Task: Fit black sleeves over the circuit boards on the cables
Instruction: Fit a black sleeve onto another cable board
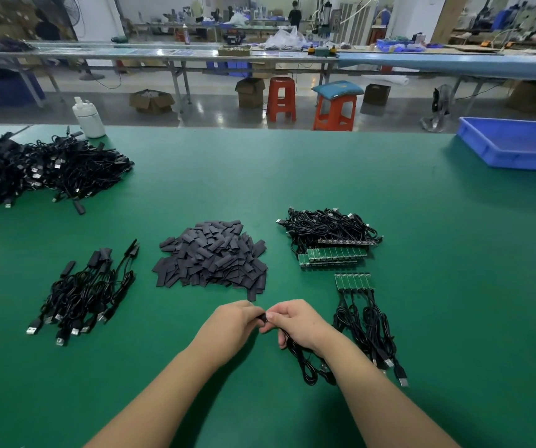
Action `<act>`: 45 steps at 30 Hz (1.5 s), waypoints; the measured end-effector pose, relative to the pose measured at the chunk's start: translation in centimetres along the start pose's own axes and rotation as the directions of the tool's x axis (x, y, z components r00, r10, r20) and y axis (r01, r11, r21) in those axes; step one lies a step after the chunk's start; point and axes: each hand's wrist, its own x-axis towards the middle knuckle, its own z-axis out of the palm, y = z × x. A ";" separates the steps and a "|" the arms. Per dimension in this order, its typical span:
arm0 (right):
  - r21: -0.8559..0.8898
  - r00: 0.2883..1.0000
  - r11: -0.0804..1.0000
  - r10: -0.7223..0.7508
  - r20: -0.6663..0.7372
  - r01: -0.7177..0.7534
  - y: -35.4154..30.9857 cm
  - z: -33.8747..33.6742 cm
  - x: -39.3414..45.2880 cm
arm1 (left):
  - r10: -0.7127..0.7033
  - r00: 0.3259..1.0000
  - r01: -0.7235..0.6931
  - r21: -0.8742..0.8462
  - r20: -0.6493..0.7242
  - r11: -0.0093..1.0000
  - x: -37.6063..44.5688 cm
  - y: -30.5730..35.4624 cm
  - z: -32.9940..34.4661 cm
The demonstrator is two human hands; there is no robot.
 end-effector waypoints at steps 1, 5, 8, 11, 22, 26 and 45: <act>-0.015 1.000 1.000 0.000 0.002 0.000 0.0 0.0 0.0 | -0.010 1.000 0.009 0.018 0.016 1.000 0.1 0.1 0.1; -0.047 1.000 0.999 0.015 0.011 -0.015 0.1 -0.1 0.0 | -0.047 0.995 0.035 0.138 0.084 0.990 0.5 0.6 0.3; -0.057 1.000 0.998 0.013 0.018 -0.011 0.5 -0.1 0.3 | -0.073 0.987 0.038 0.227 0.144 0.973 1.0 1.0 0.3; -0.054 1.000 0.998 -0.009 0.023 0.010 0.8 -0.1 0.6 | -0.087 0.977 0.022 0.313 0.194 0.950 1.2 1.3 0.2; 0.185 0.998 0.983 0.028 -0.056 -0.017 0.0 0.3 0.1 | -0.174 0.978 0.157 -0.145 -0.116 0.977 0.8 1.0 0.7; 0.477 0.982 0.879 0.085 -0.170 0.006 -0.6 0.4 -0.1 | -0.460 0.885 0.379 -0.460 -0.073 0.803 0.7 1.8 0.8; 0.326 0.897 0.939 0.050 -0.440 0.107 -1.3 1.8 1.2 | -0.569 0.787 0.504 -0.779 0.237 0.373 -1.3 1.6 -1.9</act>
